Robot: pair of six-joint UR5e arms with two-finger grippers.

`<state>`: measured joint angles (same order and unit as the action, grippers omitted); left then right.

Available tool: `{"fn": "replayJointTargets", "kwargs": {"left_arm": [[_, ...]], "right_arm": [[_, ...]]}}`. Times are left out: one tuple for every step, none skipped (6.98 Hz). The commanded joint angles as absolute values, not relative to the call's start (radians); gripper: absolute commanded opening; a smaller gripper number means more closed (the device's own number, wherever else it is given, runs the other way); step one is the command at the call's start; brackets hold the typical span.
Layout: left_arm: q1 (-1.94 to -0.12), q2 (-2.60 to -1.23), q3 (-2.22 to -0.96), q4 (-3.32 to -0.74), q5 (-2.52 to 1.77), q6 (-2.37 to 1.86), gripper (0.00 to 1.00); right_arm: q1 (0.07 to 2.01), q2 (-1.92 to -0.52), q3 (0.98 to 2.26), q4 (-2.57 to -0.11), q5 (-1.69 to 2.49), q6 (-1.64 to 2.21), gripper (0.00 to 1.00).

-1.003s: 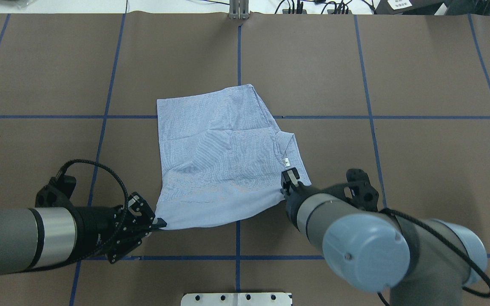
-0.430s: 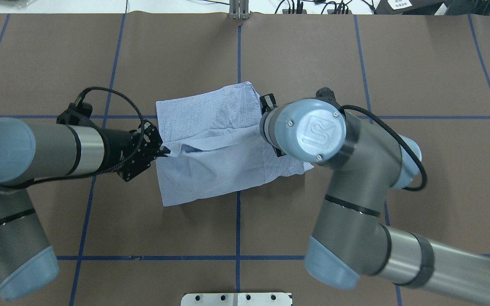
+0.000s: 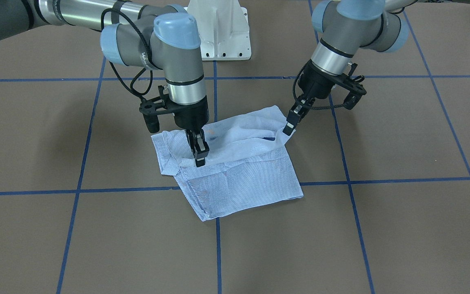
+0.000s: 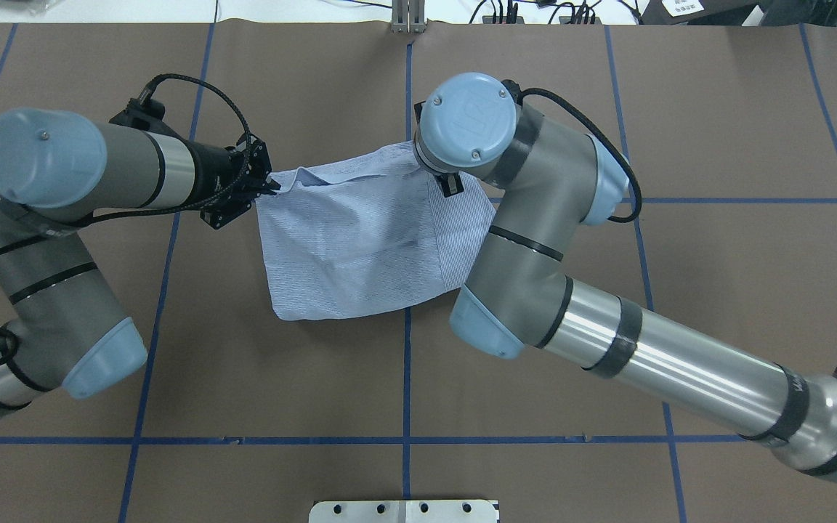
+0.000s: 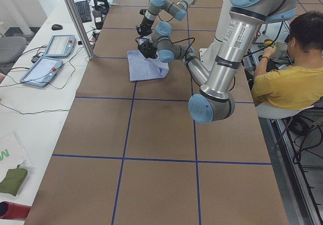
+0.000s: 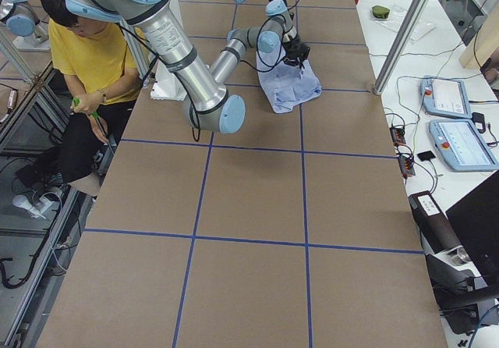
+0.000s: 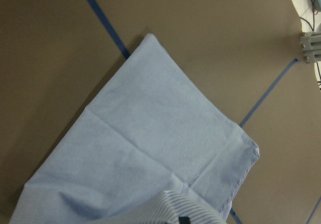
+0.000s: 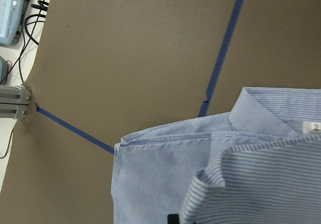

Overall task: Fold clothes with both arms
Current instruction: 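Lay the hem over the collar edge and open both grippers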

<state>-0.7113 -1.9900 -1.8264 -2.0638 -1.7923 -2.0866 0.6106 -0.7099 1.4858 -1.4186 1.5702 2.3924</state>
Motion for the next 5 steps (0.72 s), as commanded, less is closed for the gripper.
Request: {"fn": "replayJointTargets", "kwargs": {"left_arm": [[-0.752, -2.026, -1.668, -2.159, -1.793, -2.028, 0.00], [-0.759, -2.031, -1.596, -2.243, -1.793, -2.026, 0.00], [-0.761, -2.057, -1.524, -2.294, -1.792, -2.025, 0.00], [-0.759, -2.069, -1.479, -2.328, -1.792, -2.025, 0.00], [-0.759, -2.071, -1.451, -2.364, -1.792, -2.014, 0.00]], "right_arm": [[0.643, -0.629, 1.301, -1.300, 1.586, 2.376, 0.00], [0.646, -0.620, 1.270, -1.272, 1.592, 2.370, 0.00], [0.646, -0.600, 1.228, -1.270, 1.594, 2.365, 0.00], [0.644, -0.592, 1.203, -1.252, 1.594, 2.365, 0.00], [0.643, -0.592, 1.136, -1.165, 1.594, 2.364, 0.35]]}}
